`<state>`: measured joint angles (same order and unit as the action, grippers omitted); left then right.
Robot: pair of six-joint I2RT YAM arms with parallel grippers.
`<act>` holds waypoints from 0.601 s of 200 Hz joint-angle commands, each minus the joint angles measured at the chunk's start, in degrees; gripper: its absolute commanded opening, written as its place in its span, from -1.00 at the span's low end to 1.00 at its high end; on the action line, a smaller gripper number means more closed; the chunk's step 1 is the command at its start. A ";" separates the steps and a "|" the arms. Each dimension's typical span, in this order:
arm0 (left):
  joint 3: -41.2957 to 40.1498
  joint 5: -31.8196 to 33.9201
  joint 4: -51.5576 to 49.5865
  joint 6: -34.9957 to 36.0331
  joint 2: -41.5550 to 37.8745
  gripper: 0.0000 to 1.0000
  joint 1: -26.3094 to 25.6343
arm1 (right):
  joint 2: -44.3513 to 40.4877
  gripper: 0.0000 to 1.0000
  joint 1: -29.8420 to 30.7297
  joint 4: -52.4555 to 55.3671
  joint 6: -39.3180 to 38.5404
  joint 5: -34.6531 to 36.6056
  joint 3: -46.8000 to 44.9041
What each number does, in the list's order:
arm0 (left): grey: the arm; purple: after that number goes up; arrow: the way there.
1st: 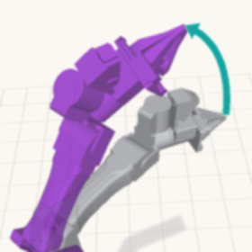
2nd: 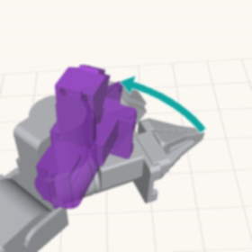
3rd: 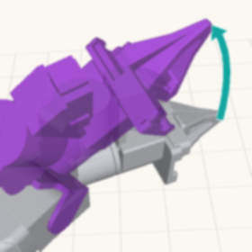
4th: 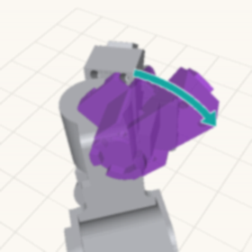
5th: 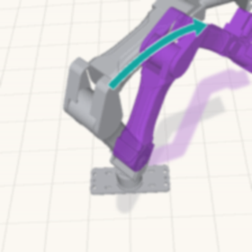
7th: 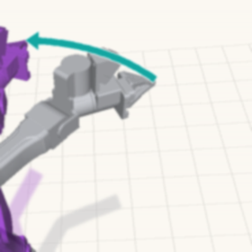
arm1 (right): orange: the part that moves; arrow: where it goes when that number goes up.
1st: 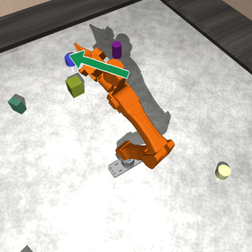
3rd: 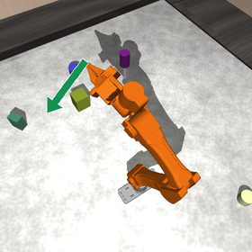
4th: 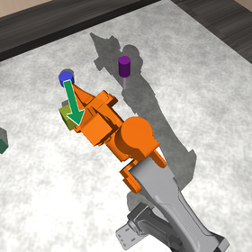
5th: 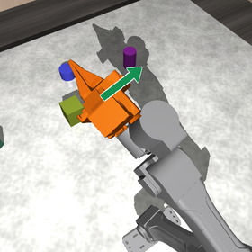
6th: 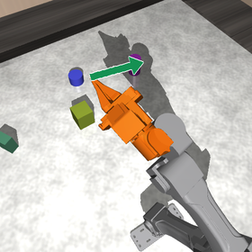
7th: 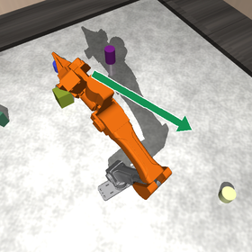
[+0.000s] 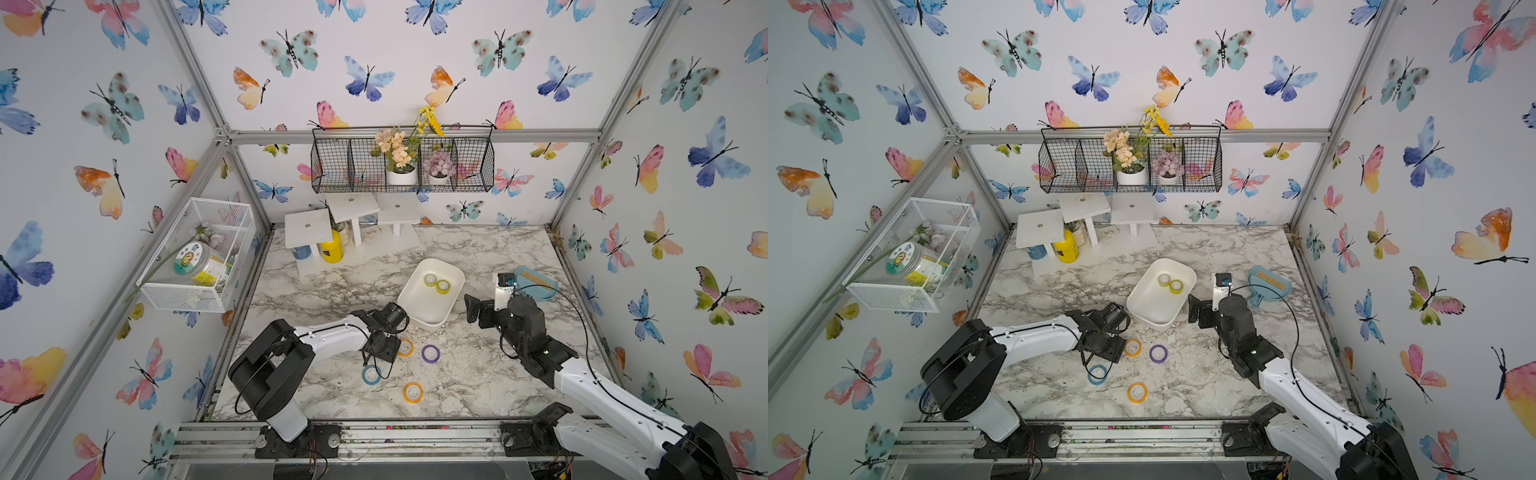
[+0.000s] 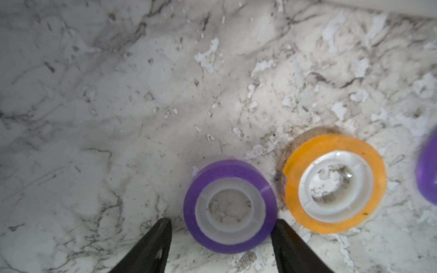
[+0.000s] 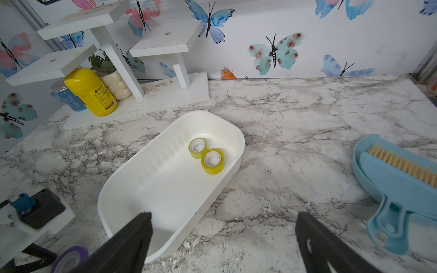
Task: Put the transparent tape into the storage box
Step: Pick up the tape at the center of the board.
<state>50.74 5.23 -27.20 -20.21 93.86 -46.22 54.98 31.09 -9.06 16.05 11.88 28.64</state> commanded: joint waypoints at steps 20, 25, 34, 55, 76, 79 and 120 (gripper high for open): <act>1.65 2.07 -1.19 1.22 3.03 0.36 -0.36 | 0.48 0.99 -0.18 -0.78 0.52 1.22 -0.16; 1.79 2.10 -1.19 1.16 3.28 0.36 -0.31 | 0.48 0.99 -0.20 -0.74 0.49 1.22 -0.17; 2.04 1.98 -1.19 1.14 3.53 0.33 -0.31 | 0.44 0.99 -0.18 -0.70 0.55 1.30 -0.10; 2.38 1.98 -1.58 1.06 4.10 0.26 -0.32 | 0.38 0.99 -0.20 -0.70 0.51 1.30 -0.17; 2.24 1.81 -1.78 1.05 4.31 0.17 -0.44 | 0.26 0.99 -0.22 -0.78 0.47 1.31 -0.21; 2.11 1.82 -1.82 1.05 4.27 0.15 -0.37 | 0.34 0.99 -0.18 -0.78 0.47 1.30 -0.24; 1.91 2.38 -1.98 0.87 4.32 0.11 -0.58 | 0.57 0.99 -0.24 -0.78 0.49 1.22 -0.17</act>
<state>53.47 5.78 -27.31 -19.49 96.29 -46.52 55.18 31.09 -9.06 16.05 11.88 28.64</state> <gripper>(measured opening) 0.573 0.996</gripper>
